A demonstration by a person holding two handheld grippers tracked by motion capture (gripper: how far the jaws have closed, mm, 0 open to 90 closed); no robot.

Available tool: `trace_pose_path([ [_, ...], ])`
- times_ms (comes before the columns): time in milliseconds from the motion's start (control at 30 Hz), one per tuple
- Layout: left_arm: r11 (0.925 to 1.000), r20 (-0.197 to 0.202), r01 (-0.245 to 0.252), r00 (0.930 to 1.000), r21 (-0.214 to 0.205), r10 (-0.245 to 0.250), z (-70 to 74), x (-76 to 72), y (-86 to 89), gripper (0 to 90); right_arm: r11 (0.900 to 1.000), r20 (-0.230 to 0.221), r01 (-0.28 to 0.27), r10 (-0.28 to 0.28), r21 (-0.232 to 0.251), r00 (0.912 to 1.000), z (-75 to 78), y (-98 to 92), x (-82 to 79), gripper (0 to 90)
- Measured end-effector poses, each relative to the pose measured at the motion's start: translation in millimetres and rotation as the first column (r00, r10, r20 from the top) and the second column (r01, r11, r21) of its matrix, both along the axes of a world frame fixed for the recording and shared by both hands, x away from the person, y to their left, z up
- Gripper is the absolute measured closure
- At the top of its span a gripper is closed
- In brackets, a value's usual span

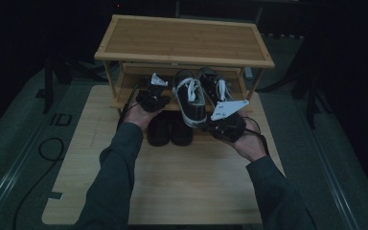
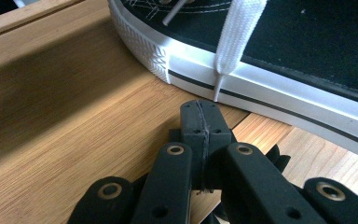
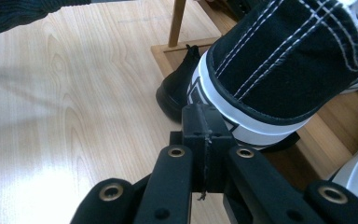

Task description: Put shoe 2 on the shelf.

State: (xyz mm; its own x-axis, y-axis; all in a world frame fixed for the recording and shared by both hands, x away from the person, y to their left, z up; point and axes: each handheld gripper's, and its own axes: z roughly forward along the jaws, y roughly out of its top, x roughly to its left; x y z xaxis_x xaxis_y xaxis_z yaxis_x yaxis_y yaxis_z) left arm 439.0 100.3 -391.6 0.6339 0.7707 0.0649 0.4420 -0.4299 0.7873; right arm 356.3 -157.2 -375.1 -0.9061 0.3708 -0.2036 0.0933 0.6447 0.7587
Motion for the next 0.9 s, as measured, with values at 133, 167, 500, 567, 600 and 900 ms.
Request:
trace_pose_path([
  [133, 1.0, 0.0, -0.001, 1.0, -0.001, 0.001, -0.1, -0.1, 0.0, 90.0, 1.0, 0.022, 0.0, 0.0, -0.002, 0.9998, 0.9, 4.1, -0.9, 90.0],
  [167, 1.0, 0.0, 0.0, 1.0, -0.001, 0.0, -0.1, -0.1, 0.0, 90.0, 0.9999, 0.024, 0.003, -0.003, 0.014, 0.9997, 1.5, 4.2, -0.7, 90.0],
  [500, 1.0, 0.006, 0.0, 1.0, 0.009, 0.0, -0.1, -1.2, -0.9, 90.0, 0.9996, 0.041, 0.023, -0.023, -0.015, 0.9989, -6.0, 9.6, 2.6, 90.0],
  [567, 1.0, 0.006, -0.003, 1.0, 0.009, 0.002, 0.0, -1.2, -1.2, 90.0, 0.9995, 0.067, 0.027, -0.026, -0.017, 0.9974, -6.5, 11.6, 2.2, 90.0],
  [600, 1.0, 0.007, -0.004, 1.0, 0.008, 0.004, 0.0, -1.1, -1.1, 90.0, 0.9995, 0.067, 0.027, -0.026, -0.017, 0.9974, -6.5, 11.6, 2.2, 90.0],
  [900, 1.0, 0.002, 0.001, 1.0, 0.002, -0.001, -0.1, -0.6, -0.2, 90.0, 0.9982, 0.097, 0.057, -0.059, 0.019, 0.9936, -1.5, 10.5, 4.4, 90.0],
])
